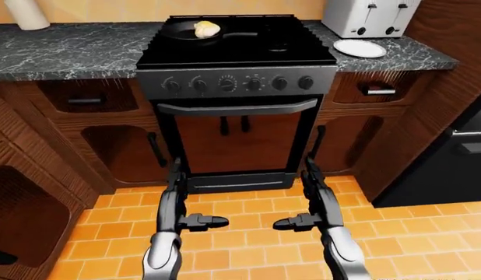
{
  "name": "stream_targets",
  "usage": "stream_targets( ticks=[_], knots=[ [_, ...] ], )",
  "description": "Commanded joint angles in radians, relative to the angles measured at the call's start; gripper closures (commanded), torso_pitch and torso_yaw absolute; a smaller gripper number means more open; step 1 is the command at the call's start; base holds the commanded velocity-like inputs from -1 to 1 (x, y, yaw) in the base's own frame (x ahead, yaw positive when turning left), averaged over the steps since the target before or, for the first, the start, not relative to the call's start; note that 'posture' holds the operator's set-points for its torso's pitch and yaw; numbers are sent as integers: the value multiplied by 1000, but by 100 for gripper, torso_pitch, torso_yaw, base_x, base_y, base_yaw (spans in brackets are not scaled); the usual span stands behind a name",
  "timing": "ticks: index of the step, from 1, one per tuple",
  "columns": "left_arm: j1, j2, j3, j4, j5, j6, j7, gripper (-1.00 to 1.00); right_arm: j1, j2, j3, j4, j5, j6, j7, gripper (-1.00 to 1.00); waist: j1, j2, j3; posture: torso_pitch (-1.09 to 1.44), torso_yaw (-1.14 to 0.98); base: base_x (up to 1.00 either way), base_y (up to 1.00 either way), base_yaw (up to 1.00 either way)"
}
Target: Pick the chicken breast from the pan and place it on the plate.
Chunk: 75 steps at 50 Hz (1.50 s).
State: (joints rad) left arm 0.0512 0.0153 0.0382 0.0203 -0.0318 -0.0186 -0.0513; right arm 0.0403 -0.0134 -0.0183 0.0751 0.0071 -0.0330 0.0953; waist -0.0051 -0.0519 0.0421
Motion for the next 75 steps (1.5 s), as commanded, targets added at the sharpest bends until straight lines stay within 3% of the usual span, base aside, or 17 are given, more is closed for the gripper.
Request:
stream_targets(
  ticks=[1,2,3,5,8,12,15,16,19,25,30,34,43,57,64,65,75],
  knots=[
    [-16,-1,-2,-41,-2,-30,-1,-100,-13,-4,-2,-35,2,-25,1,-100,-2,-11,-15,0,0,0,38,0],
    [-16,-1,-2,-41,-2,-30,0,-100,-12,-4,-2,-38,2,-24,1,-100,-5,-40,-27,0,0,0,38,0],
    [-16,-1,-2,-43,-2,-29,-1,-100,-11,-4,-1,-41,1,-22,1,-100,-19,8,-16,0,0,0,38,0],
    [-17,0,-1,-40,-2,-30,-1,-100,-11,-4,-1,-43,1,-22,1,-100,-14,-14,-26,0,0,0,39,0],
    [-15,0,-1,-46,-3,-27,-1,-100,-9,-3,0,-44,0,-21,0,-100,-12,1,-30,0,0,0,38,0],
    [-15,0,0,-44,-3,-29,-2,-100,-8,-3,1,-48,-2,-20,0,-100,-14,64,-13,0,0,0,38,0],
    [-15,0,-1,-43,-2,-30,-2,-100,-7,-3,1,-53,-2,-17,0,-100,-5,165,-28,0,0,0,38,0],
    [-16,0,-1,-43,-2,-30,-2,-100,-6,-3,1,-53,-2,-17,0,-100,-2,108,-21,0,0,0,39,0],
    [-16,0,-1,-43,-2,-29,-1,-100,-6,-3,0,-48,-1,-22,1,-100,2,101,-24,0,0,0,39,0],
    [-28,1,3,-27,-3,-31,1,-100,-13,-2,-3,-55,-3,-10,-4,-100,5,28,-4,0,0,0,32,0],
    [-141,16,22,-91,-9,119,38,-100,-61,-39,-36,-180,-18,112,-19,-100,15,43,-22,0,0,0,0,0],
    [-240,20,15,-89,21,204,84,-100,-177,-84,-95,-210,30,251,34,-100,25,2,-30,0,0,0,0,0],
    [-768,128,78,135,-24,514,169,-100,-534,-229,-165,-173,84,614,82,-100,17,30,-57,0,0,0,0,0],
    [-1358,291,109,750,-59,415,256,-100,-1044,-415,-145,146,19,768,203,-100,7,36,-51,0,0,0,0,0],
    [-1458,330,105,876,-43,376,253,-100,-1165,-445,-131,214,-21,798,243,-100,6,36,-45,0,0,1,0,0],
    [-1469,335,105,878,-42,380,253,-100,-1175,-446,-131,221,-26,797,248,-100,7,39,-64,0,0,9,0,0],
    [-1477,349,103,870,-29,384,245,-100,-1212,-455,-134,257,-58,795,272,-100,7,45,-35,0,0,15,0,0]
  ],
)
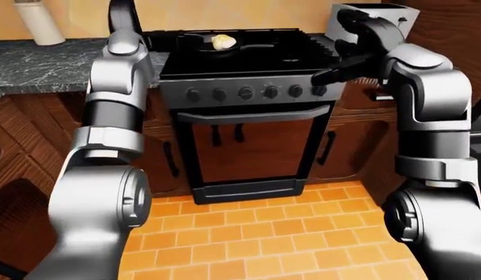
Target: Pick the chicken breast from the pan and place it on the plate.
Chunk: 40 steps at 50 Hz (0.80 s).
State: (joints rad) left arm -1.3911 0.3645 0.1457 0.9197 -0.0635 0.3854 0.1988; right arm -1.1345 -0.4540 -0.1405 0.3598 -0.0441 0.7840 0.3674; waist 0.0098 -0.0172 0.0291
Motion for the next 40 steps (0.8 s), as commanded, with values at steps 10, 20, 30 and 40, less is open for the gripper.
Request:
stream_targets(
  ticks=[10,20,30,40],
  knots=[
    [-52,3,-5,-34,15,-7,-7,-100,4,-10,-21,-82,-10,-1,19,-100,3,-41,-23,0,0,16,0,0],
    [-45,-3,-6,-64,23,6,-11,-100,4,-12,-18,-108,-21,24,34,-100,-13,58,-21,0,0,16,0,0],
    [-39,-11,-10,-81,29,10,-11,-100,10,-11,-20,-108,-28,22,42,-100,-8,41,-11,0,0,24,0,0],
    [-45,-7,-8,-82,32,13,-15,-100,-14,-12,-12,-87,-41,24,54,-100,6,-61,-22,0,0,26,0,0]
  ],
)
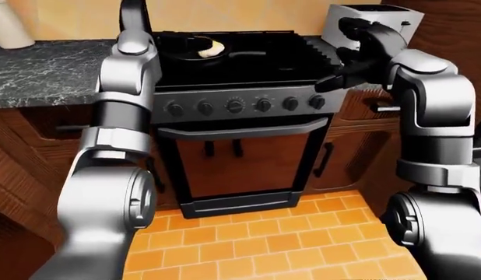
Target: Pick the chicken breast from the pan and place it on the plate.
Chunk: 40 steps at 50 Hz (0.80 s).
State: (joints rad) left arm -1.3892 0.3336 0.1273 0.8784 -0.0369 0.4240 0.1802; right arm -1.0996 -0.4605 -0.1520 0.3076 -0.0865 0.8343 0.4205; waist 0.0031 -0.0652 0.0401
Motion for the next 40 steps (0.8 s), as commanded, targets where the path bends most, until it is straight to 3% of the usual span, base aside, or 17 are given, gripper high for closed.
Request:
stream_targets(
  ticks=[1,7,9,11,12,13,14,20,24,26,27,28,29,32,36,38,40],
  knots=[
    [-47,24,11,-41,6,-27,5,-100,-51,-6,1,-33,0,-26,3,-100,10,-5,-35,0,0,27,0,0],
    [-53,20,6,-50,11,-21,3,-100,-52,-6,-3,-35,-5,-24,10,-100,1,51,-23,0,0,27,0,0],
    [-51,19,6,-56,13,-20,1,-100,-44,-5,-5,-41,-5,-24,11,-100,-6,83,-26,0,0,26,0,0],
    [-49,19,5,-58,15,-21,1,-100,-43,-6,-5,-49,-5,-18,12,-100,-15,135,-39,0,0,26,0,0],
    [-50,20,6,-53,16,-24,1,-100,-43,-7,-6,-52,-6,-15,13,-100,-14,125,-44,0,0,27,0,0],
    [-52,20,6,-52,17,-24,0,-100,-42,-7,-6,-53,-6,-14,13,-100,-9,125,-34,0,0,27,0,0],
    [-54,22,7,-53,17,-23,-1,-100,-40,-4,-5,-52,-6,-17,12,-100,-15,140,-30,0,0,27,0,0],
    [-54,24,10,-49,17,-25,-2,-100,-40,1,-2,-46,-7,-22,12,-100,0,92,-30,0,0,27,0,0],
    [-56,25,10,-47,17,-26,-2,-100,-39,2,-2,-40,-8,-27,14,-100,13,33,-28,0,0,27,0,0],
    [-57,27,11,-50,16,-22,-2,-100,-38,3,-2,-45,-8,-23,16,-100,19,-30,-45,0,0,27,0,0],
    [-57,27,11,-51,16,-21,-2,-100,-36,2,-3,-47,-8,-23,17,-100,12,5,-37,0,0,26,0,0],
    [-57,27,11,-53,16,-20,-2,-100,-35,2,-3,-47,-8,-23,17,-100,16,-13,-33,0,0,26,0,0],
    [-57,28,11,-52,16,-22,-2,-100,-35,2,-3,-47,-9,-23,18,-100,14,-14,-31,0,0,27,0,0],
    [-60,31,11,-47,17,-23,-4,-100,-44,3,0,-36,-10,-27,18,-100,7,12,-36,0,0,27,0,0],
    [-63,36,14,-46,16,-23,-6,-100,-52,1,0,-34,-12,-25,20,-100,1,49,-25,0,0,26,0,0],
    [-60,36,14,-45,16,-25,-6,-100,-52,4,1,-29,-13,-29,20,-100,-6,77,-27,0,0,27,0,0],
    [-60,35,13,-44,16,-25,-6,-100,-55,3,2,-25,-14,-29,21,-100,-14,122,-35,0,0,27,0,0]
  ],
)
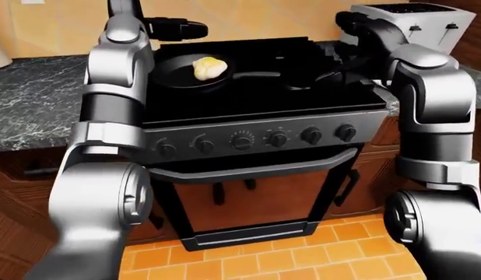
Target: Pick the chicken breast from the pan and place it on the plate.
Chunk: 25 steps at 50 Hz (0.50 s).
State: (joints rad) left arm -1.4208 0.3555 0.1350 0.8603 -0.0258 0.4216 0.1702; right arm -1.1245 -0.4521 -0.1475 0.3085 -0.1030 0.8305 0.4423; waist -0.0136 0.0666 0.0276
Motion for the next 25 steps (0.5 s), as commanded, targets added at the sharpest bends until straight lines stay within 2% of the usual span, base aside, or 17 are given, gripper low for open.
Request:
stream_targets(
  ticks=[1,2,3,4,7,11,13,15,16,17,18,21,25],
  knots=[
    [-32,14,5,-24,5,-22,4,-100,-33,-6,-2,-26,2,-24,1,-100,0,23,-36,0,0,26,0,0],
    [-34,14,5,-24,4,-21,4,-100,-34,-6,-2,-26,2,-23,2,-100,5,-15,-26,0,0,27,0,0],
    [-34,14,5,-25,4,-21,4,-100,-34,-6,-2,-26,1,-24,3,-100,2,7,-23,0,0,27,0,0],
    [-33,12,4,-28,4,-18,4,-100,-34,-6,-2,-25,1,-24,4,-100,4,7,-20,0,0,27,0,0],
    [-33,10,4,-32,4,-16,4,-100,-35,-8,-2,-26,-1,-21,8,-100,12,-16,-27,0,0,26,0,0],
    [-38,14,5,-26,4,-17,3,-100,-39,-8,1,-29,-4,-17,12,-100,21,-56,-15,0,0,26,0,0],
    [-40,15,6,-25,3,-16,3,-100,-41,-5,2,-20,-6,-22,13,-100,27,-86,-18,0,0,27,0,0],
    [-41,18,7,-24,3,-17,2,-100,-40,-3,2,-17,-7,-26,13,-100,34,-138,-30,0,0,26,0,0],
    [-41,18,7,-24,2,-16,2,-100,-39,-3,1,-19,-8,-24,13,-100,39,-136,-44,0,0,27,0,0],
    [-41,19,7,-24,2,-16,2,-100,-38,-3,0,-22,-8,-23,14,-100,30,-129,-24,0,0,26,0,0],
    [-41,19,8,-24,2,-16,3,-100,-37,-3,1,-25,-8,-21,15,-100,34,-148,-15,0,0,26,0,0],
    [-42,20,7,-21,2,-18,3,-100,-30,-3,-2,-32,-8,-18,15,-100,25,-124,-25,0,0,26,0,0],
    [-48,24,8,-20,2,-15,2,-100,-29,-2,-3,-34,-8,-18,15,-100,19,-87,-11,0,0,27,0,0]
  ],
)
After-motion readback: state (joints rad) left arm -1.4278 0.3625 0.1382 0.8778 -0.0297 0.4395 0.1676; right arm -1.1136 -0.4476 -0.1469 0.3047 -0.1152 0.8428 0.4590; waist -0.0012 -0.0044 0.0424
